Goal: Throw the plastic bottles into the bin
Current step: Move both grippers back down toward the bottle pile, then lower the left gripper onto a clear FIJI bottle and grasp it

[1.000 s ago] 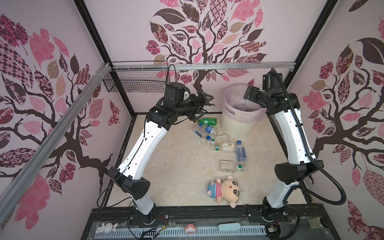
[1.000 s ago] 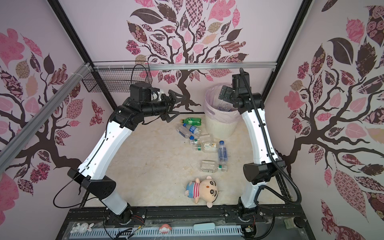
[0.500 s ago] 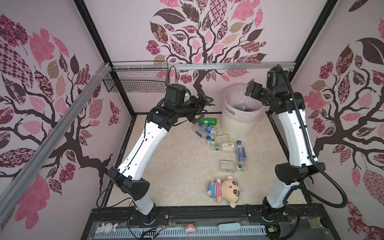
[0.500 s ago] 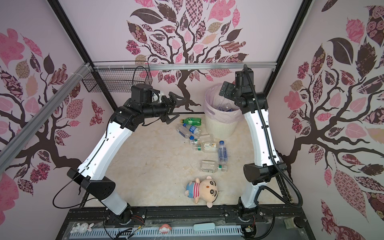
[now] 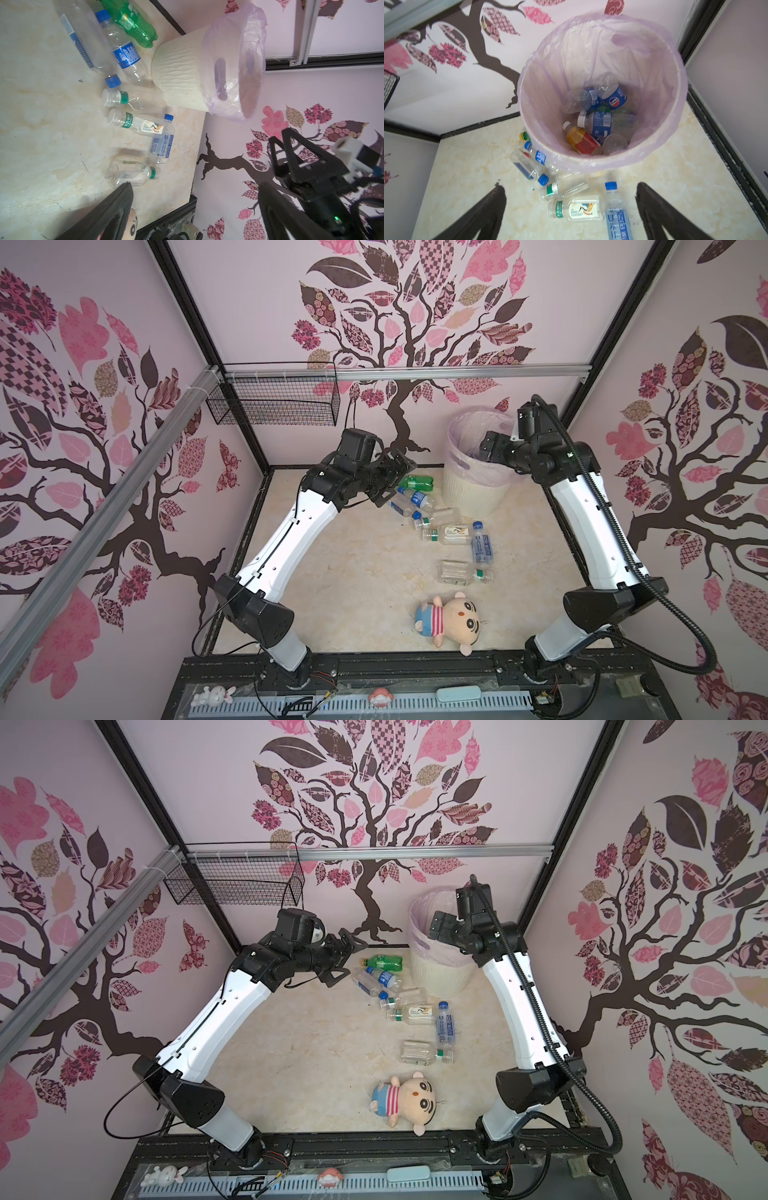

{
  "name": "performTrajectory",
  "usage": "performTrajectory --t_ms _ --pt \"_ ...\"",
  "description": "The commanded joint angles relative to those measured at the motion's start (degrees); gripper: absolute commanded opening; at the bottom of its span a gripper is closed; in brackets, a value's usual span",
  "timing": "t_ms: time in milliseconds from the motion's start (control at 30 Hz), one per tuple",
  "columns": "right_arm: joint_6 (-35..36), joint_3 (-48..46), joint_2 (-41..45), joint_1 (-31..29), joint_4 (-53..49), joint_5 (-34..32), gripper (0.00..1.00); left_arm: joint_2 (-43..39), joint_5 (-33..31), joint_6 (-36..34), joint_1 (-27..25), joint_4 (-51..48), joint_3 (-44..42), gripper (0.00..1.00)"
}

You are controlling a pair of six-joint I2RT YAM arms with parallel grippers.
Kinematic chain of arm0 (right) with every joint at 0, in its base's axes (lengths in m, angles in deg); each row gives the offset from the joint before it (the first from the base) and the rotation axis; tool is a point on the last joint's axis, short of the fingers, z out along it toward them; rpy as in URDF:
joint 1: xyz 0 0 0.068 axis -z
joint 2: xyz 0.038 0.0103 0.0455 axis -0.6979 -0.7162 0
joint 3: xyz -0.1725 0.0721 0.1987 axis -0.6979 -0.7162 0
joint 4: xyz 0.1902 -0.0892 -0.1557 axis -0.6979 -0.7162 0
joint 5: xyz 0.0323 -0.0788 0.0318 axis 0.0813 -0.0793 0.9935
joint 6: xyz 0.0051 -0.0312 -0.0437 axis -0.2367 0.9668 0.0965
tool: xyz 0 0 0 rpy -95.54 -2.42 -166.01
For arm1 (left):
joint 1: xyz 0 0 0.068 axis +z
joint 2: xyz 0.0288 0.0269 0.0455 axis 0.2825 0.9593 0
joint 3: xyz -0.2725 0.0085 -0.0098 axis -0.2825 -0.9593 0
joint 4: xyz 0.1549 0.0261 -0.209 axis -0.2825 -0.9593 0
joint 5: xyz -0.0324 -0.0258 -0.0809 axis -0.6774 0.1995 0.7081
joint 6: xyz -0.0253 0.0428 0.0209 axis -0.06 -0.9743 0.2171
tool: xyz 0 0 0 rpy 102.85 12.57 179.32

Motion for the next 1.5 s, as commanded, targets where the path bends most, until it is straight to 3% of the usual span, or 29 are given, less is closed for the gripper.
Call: performTrajectory --t_ms 0,267,533,700,1000,1467 --pt "-1.2 -6.1 5.3 -4.1 2.9 -0.7 1.0 2.1 -2.3 -1.8 0.8 0.6 -0.9 0.97" --pt "-2.4 -18.3 10.8 -7.8 4.1 3.1 1.0 7.5 -5.6 -0.8 4.6 3.8 -5.3 0.97" --pt "-0.3 -24.5 12.1 -9.6 3.7 4.6 1.0 19.5 -5.7 -2.7 7.3 4.5 1.0 0.97" --pt "2.6 -25.0 10.6 -10.8 3.1 2.0 1.0 27.0 -6.6 -3.3 7.5 4.2 7.6 0.97" --pt "2.6 -26.5 8.4 -10.8 5.0 3.2 1.0 41.2 -7.5 -4.2 8.0 1.0 20.7 0.97" --pt "4.1 -23.5 2.7 -10.8 6.2 5.3 1.0 50.5 -6.9 -3.5 8.4 4.3 26.0 0.97"
